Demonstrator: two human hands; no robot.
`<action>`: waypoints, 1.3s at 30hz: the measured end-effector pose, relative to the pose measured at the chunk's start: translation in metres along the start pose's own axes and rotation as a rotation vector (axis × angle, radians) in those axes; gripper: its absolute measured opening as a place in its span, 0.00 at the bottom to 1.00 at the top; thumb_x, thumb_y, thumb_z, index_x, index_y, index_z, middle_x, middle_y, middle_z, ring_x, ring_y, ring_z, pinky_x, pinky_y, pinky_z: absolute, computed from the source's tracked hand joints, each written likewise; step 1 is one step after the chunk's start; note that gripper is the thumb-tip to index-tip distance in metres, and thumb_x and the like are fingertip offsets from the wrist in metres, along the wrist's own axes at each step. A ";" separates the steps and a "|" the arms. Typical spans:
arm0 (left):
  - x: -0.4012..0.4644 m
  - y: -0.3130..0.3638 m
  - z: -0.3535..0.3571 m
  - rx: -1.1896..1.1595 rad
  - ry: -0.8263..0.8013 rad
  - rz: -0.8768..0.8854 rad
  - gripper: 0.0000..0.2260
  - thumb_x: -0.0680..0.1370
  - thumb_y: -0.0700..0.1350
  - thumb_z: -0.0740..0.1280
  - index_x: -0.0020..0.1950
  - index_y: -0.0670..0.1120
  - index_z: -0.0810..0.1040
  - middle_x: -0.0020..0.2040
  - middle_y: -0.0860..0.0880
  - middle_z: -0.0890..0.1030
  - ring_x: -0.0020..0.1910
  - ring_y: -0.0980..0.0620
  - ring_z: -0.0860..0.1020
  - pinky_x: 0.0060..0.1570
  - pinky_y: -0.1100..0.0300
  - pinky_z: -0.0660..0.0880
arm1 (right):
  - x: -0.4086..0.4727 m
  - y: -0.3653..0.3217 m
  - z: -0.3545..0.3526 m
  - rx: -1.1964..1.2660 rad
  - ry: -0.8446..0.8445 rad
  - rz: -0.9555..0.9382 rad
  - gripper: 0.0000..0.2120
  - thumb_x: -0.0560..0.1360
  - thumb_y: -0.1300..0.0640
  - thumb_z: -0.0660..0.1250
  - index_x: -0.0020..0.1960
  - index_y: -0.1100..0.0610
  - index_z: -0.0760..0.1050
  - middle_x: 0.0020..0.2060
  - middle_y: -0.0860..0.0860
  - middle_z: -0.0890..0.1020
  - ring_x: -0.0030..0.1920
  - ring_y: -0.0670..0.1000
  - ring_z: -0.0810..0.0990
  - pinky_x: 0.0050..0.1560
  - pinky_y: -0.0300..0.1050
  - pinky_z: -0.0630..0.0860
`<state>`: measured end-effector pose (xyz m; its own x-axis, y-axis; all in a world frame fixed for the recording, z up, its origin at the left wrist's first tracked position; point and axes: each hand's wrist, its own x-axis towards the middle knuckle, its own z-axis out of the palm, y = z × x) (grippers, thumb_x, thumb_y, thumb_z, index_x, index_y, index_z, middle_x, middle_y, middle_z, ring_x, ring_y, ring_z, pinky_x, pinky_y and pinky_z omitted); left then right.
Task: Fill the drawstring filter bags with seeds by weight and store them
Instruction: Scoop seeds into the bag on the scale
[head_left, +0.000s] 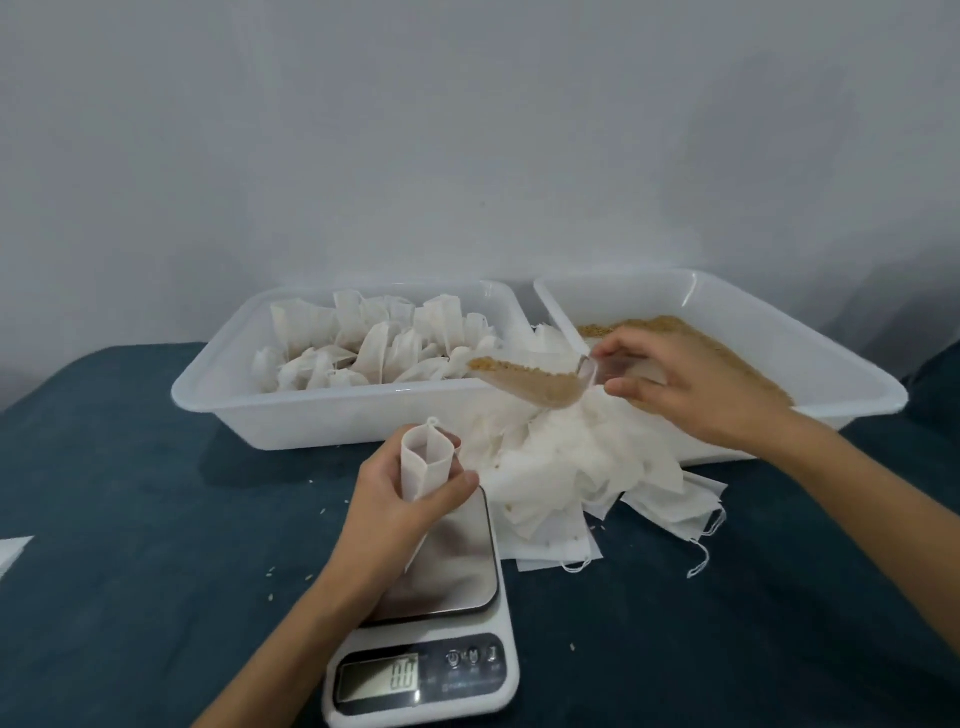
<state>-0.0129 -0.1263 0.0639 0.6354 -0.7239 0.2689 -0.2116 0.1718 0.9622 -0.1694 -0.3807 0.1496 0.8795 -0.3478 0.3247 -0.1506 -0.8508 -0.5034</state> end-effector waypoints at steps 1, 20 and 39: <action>-0.001 0.000 -0.003 0.002 -0.003 -0.007 0.12 0.72 0.46 0.77 0.52 0.49 0.80 0.43 0.43 0.82 0.42 0.52 0.79 0.48 0.49 0.81 | -0.002 -0.007 0.003 -0.004 -0.030 -0.016 0.12 0.78 0.59 0.71 0.60 0.51 0.77 0.52 0.37 0.81 0.56 0.28 0.76 0.53 0.23 0.68; -0.001 -0.013 -0.005 0.083 0.009 -0.026 0.15 0.72 0.51 0.77 0.58 0.54 0.81 0.51 0.53 0.86 0.51 0.48 0.84 0.56 0.40 0.81 | 0.002 -0.042 -0.009 -0.340 -0.043 -0.216 0.17 0.75 0.59 0.73 0.58 0.43 0.76 0.54 0.32 0.79 0.61 0.46 0.76 0.77 0.51 0.49; 0.008 -0.010 0.012 0.014 -0.029 -0.013 0.16 0.73 0.48 0.78 0.56 0.46 0.78 0.50 0.47 0.85 0.49 0.46 0.83 0.54 0.50 0.80 | 0.004 -0.055 -0.017 -0.532 -0.005 -0.256 0.16 0.73 0.61 0.75 0.59 0.50 0.80 0.49 0.41 0.79 0.58 0.55 0.78 0.77 0.59 0.47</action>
<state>-0.0150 -0.1420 0.0558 0.6165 -0.7450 0.2547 -0.2139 0.1529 0.9648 -0.1656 -0.3422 0.1920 0.9196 -0.1043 0.3788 -0.1378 -0.9885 0.0622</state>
